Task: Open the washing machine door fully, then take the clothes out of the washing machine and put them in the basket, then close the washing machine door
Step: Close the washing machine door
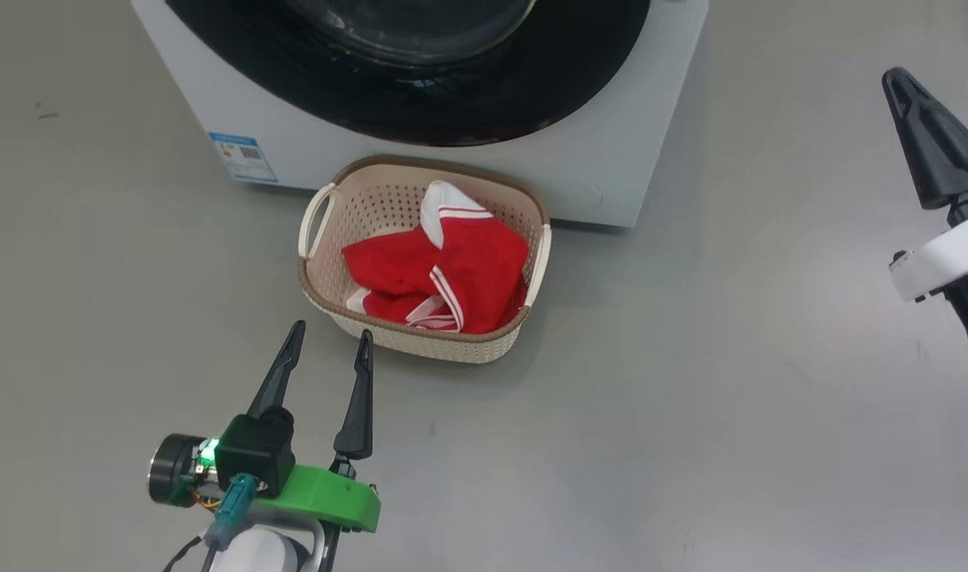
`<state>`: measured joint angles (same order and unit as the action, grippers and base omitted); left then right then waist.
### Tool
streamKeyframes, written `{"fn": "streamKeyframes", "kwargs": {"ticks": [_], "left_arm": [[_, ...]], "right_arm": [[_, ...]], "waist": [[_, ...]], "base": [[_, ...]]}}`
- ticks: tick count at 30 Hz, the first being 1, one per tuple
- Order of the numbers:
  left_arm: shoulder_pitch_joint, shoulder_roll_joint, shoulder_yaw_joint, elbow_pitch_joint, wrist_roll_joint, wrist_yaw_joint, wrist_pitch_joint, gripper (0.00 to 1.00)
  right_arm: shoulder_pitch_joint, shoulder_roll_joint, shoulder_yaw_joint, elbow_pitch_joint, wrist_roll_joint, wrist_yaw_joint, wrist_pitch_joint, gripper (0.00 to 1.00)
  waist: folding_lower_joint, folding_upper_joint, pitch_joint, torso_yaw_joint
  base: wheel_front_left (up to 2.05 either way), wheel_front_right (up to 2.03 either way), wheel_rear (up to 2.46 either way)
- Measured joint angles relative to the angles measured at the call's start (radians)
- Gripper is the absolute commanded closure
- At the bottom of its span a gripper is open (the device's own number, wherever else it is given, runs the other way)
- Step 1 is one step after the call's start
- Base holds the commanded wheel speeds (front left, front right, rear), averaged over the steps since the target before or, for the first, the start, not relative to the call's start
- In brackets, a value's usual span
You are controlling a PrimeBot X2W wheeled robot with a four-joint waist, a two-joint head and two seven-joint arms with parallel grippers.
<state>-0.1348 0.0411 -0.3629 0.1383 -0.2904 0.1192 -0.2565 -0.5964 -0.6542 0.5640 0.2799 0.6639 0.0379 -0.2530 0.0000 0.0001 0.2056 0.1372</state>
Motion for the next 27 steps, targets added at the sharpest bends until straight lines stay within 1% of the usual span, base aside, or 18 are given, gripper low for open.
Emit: {"fn": "streamKeyframes", "kwargs": {"ticks": [4,6,11,16,17,18,19,20,23,27], "left_arm": [[0.026,0.001,0.007,0.004,-0.001,0.000,0.000,0.00],[0.034,0.001,0.011,0.003,-0.003,0.000,0.000,0.00],[0.061,0.002,0.027,0.003,-0.010,0.000,0.000,0.00],[0.090,0.002,0.031,0.004,-0.010,0.000,0.000,0.00],[0.095,0.002,0.031,0.003,-0.010,0.000,0.000,0.00],[0.097,0.002,0.029,0.004,-0.010,-0.001,0.000,0.00],[0.098,0.002,0.027,0.005,-0.010,-0.001,0.000,0.00],[0.099,0.002,0.028,0.004,-0.010,-0.001,0.000,0.00],[0.107,0.002,0.037,0.003,-0.010,-0.001,0.000,0.00],[0.119,0.002,0.047,-0.002,-0.011,-0.001,0.000,0.00]], "right_arm": [[0.090,0.018,-0.063,-0.018,0.031,-0.033,0.000,1.00],[0.110,0.021,-0.073,-0.021,0.031,-0.034,0.000,1.00],[0.218,0.040,-0.135,-0.043,0.041,-0.068,0.000,1.00],[0.302,0.044,-0.182,-0.070,0.035,-0.086,0.000,1.00],[0.318,0.044,-0.192,-0.077,0.028,-0.093,0.000,0.91],[0.335,0.044,-0.204,-0.084,0.017,-0.095,0.000,0.67],[0.351,0.048,-0.221,-0.089,0.012,-0.103,0.000,0.29],[0.367,0.053,-0.235,-0.095,0.012,-0.103,0.000,0.00],[0.413,0.074,-0.268,-0.114,0.006,-0.112,0.000,0.00],[0.477,0.100,-0.296,-0.133,-0.017,-0.112,0.000,0.00]], "waist": [[0.0000,0.0000,-0.045,-0.034],[0.0000,0.0000,-0.055,-0.042],[0.0000,0.0000,-0.099,-0.074],[0.0000,0.0000,-0.128,-0.096],[0.0000,0.0000,-0.132,-0.099],[0.0000,0.0000,-0.135,-0.101],[0.0000,0.0000,-0.138,-0.102],[0.0000,0.0000,-0.141,-0.102],[0.0000,0.0000,-0.144,-0.101],[0.0000,0.0000,-0.154,-0.097]], "base": [[0.00,0.00,0.00],[0.00,0.00,0.00],[0.00,0.00,0.00],[0.00,0.00,0.00],[0.00,0.00,0.00],[0.00,0.00,0.00],[0.00,0.00,0.00],[0.00,0.00,0.00],[0.00,0.00,0.00],[0.00,0.00,0.00]]}}
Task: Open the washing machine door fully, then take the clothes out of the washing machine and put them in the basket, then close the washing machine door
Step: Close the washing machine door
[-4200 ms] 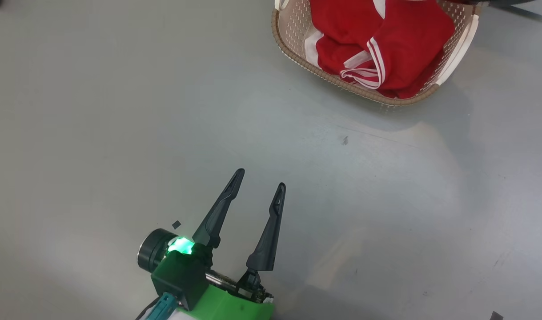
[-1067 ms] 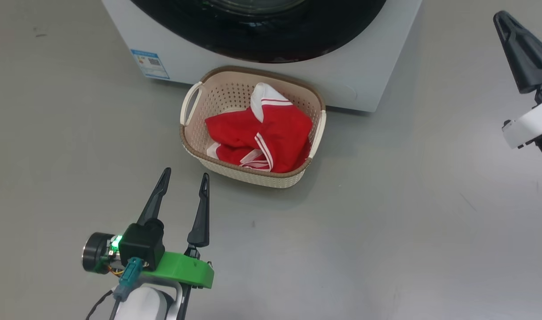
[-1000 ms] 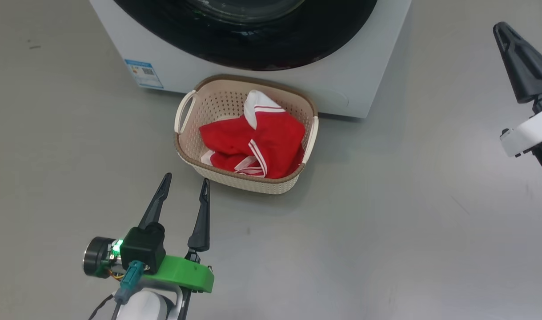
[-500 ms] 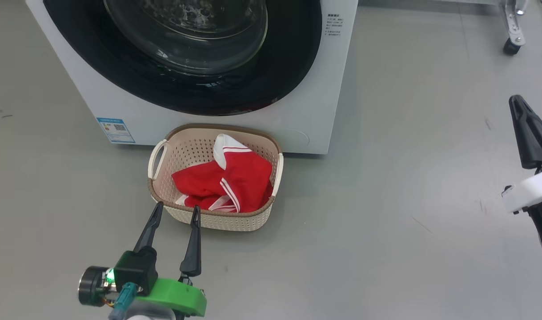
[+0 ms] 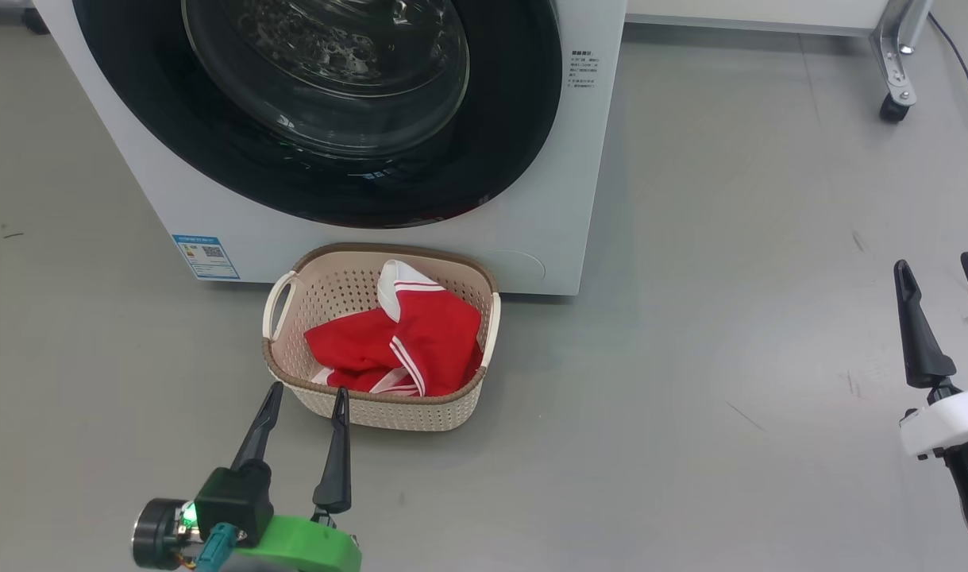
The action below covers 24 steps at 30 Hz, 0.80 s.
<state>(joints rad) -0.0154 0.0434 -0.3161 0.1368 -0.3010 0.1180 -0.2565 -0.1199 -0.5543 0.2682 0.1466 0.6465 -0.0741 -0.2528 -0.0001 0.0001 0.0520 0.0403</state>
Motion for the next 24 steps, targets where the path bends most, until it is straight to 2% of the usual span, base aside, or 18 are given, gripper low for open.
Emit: {"fn": "streamKeyframes", "kwargs": {"ticks": [20,24], "left_arm": [[0.011,0.000,0.047,-0.029,-0.018,0.000,0.000,0.00],[0.011,0.000,0.047,-0.031,-0.019,0.000,0.000,0.00]], "right_arm": [[0.154,0.090,-0.097,-0.085,-0.118,0.001,0.000,0.00],[0.166,0.101,-0.113,-0.093,-0.135,0.012,0.000,0.00]], "waist": [[0.0000,0.0000,-0.003,0.005],[0.0000,0.0000,-0.002,0.004]], "base": [[0.00,0.00,0.00],[0.00,0.00,0.00]]}}
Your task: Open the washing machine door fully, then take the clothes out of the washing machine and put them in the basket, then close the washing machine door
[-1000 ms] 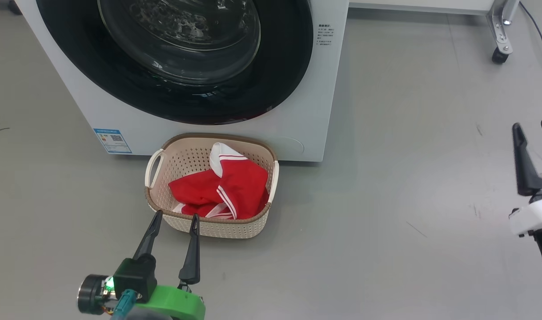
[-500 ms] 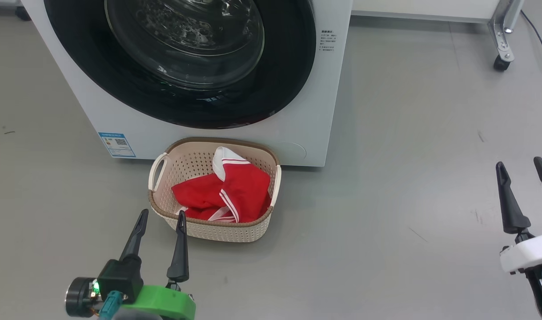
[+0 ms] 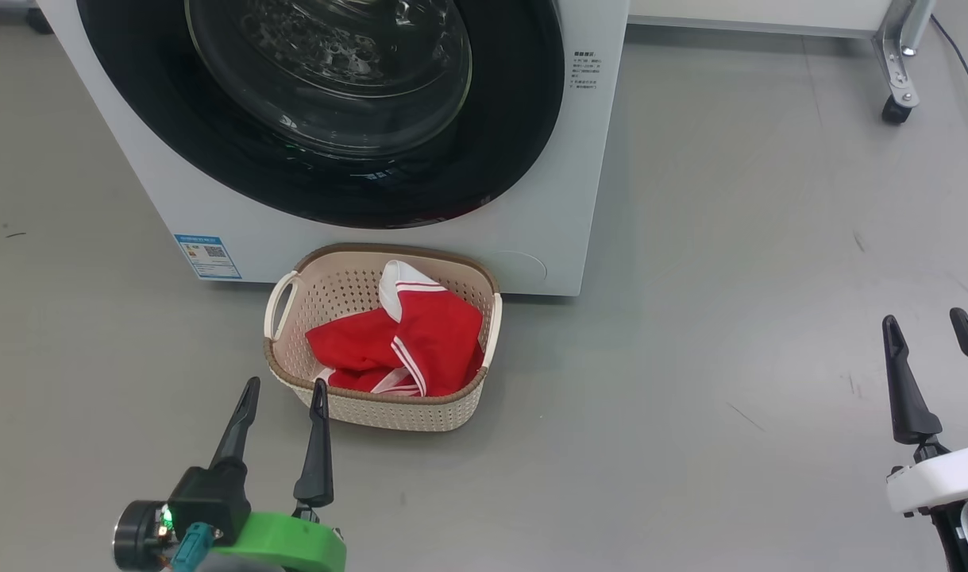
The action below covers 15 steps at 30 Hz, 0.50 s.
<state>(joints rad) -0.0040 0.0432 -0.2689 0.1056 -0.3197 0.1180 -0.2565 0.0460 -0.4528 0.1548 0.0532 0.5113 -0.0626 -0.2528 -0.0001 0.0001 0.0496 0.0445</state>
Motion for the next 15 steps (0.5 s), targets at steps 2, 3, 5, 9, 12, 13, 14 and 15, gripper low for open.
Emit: {"fn": "streamKeyframes", "kwargs": {"ticks": [2,3,5,9,12,13,14,15], "left_arm": [[0.003,0.000,0.000,0.003,-0.002,0.000,0.000,0.00],[0.004,0.000,-0.003,0.006,-0.005,-0.001,0.000,0.00],[0.005,0.000,-0.012,0.011,0.017,-0.001,0.000,0.00],[0.005,0.000,-0.008,0.010,0.023,-0.001,0.000,0.00],[0.005,0.000,-0.009,0.007,0.022,-0.010,0.000,0.00],[0.005,0.000,-0.009,0.007,0.022,-0.010,0.000,0.00],[0.005,0.000,-0.009,0.007,0.022,-0.010,0.000,0.00],[0.006,0.000,-0.007,0.007,0.022,-0.010,0.000,0.00]], "right_arm": [[0.008,0.007,-0.007,-0.003,-0.005,0.000,0.000,0.00],[0.010,0.010,-0.010,-0.003,-0.007,0.004,0.000,0.00],[0.012,0.014,-0.015,-0.006,-0.016,0.011,0.000,0.00],[0.028,0.023,-0.028,-0.009,-0.023,0.021,0.000,0.00],[0.032,0.033,-0.037,-0.011,-0.032,0.030,0.000,0.00],[0.033,0.035,-0.040,-0.012,-0.035,0.031,0.000,0.00],[0.036,0.038,-0.043,-0.012,-0.039,0.035,0.000,0.00],[0.042,0.043,-0.048,-0.013,-0.041,0.036,0.000,0.00]], "waist": [[0.0000,0.0000,0.000,-0.001],[0.0000,0.0000,0.000,-0.001],[0.0000,0.0000,-0.001,-0.002],[0.0000,0.0000,-0.003,-0.004],[0.0000,0.0000,-0.003,-0.005],[0.0000,0.0000,-0.003,-0.005],[0.0000,0.0000,-0.003,-0.006],[0.0000,0.0000,-0.003,-0.006]], "base": [[0.00,0.00,0.00],[0.00,0.00,0.00],[0.00,0.00,0.00],[0.00,0.00,0.00],[0.00,0.00,0.00],[0.00,0.00,0.00],[0.00,0.00,0.00],[0.00,0.00,0.00]]}}
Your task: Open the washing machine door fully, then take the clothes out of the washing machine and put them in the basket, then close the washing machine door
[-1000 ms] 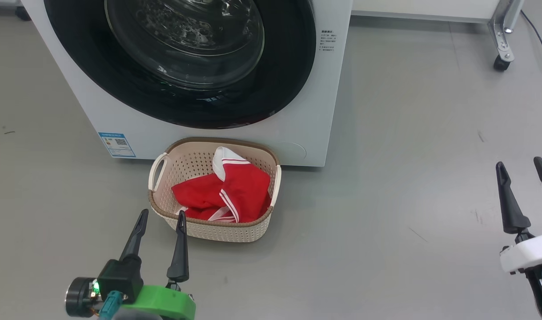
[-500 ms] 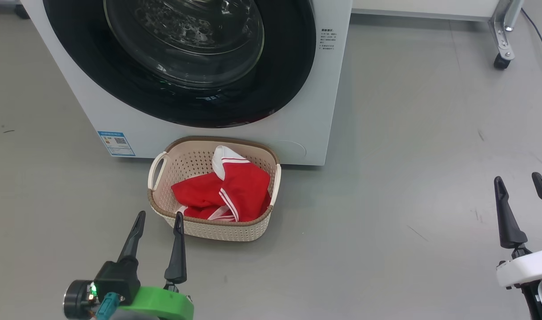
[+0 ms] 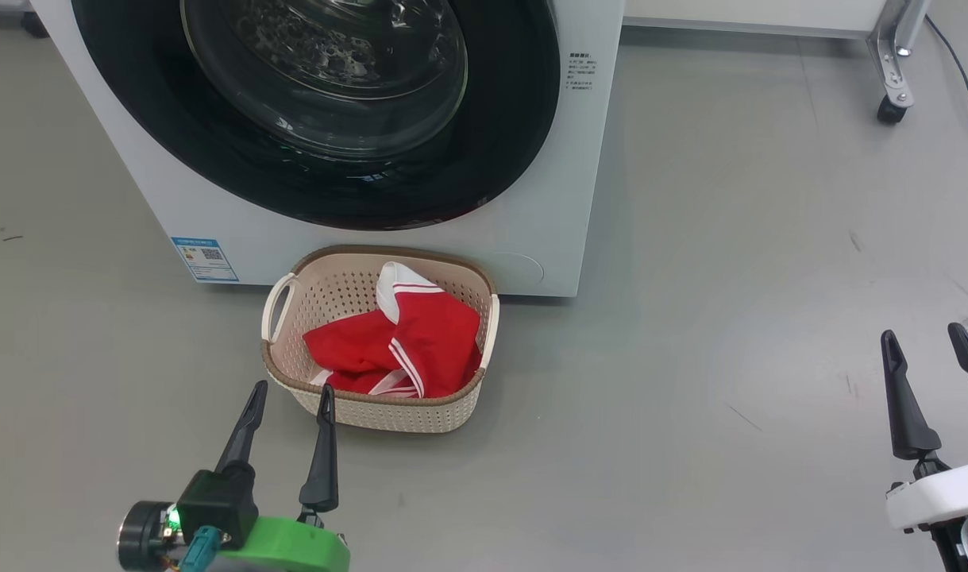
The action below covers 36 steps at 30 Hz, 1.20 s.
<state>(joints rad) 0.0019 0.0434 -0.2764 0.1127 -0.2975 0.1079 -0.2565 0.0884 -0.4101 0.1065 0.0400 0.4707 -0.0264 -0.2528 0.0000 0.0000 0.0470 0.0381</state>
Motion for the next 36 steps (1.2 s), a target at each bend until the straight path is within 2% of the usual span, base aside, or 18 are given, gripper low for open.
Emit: {"fn": "streamKeyframes", "kwargs": {"ticks": [27,28,36], "left_arm": [[0.004,0.000,0.007,-0.005,-0.024,-0.009,0.000,0.00],[0.004,0.000,0.007,-0.003,-0.029,-0.010,0.000,1.00],[0.025,-0.003,-0.004,0.053,-0.037,-0.010,0.000,1.00]], "right_arm": [[0.008,0.056,-0.071,-0.001,-0.050,0.069,0.000,0.00],[0.008,0.060,-0.072,0.001,-0.051,0.069,0.000,1.00],[0.029,0.131,-0.049,0.059,-0.044,0.069,0.002,1.00]], "waist": [[0.0000,0.0000,0.021,-0.001],[0.0000,0.0000,0.021,-0.001],[0.0000,0.0000,0.021,-0.001]], "base": [[0.00,0.00,0.00],[0.00,0.00,0.00],[0.00,0.00,0.00]]}}
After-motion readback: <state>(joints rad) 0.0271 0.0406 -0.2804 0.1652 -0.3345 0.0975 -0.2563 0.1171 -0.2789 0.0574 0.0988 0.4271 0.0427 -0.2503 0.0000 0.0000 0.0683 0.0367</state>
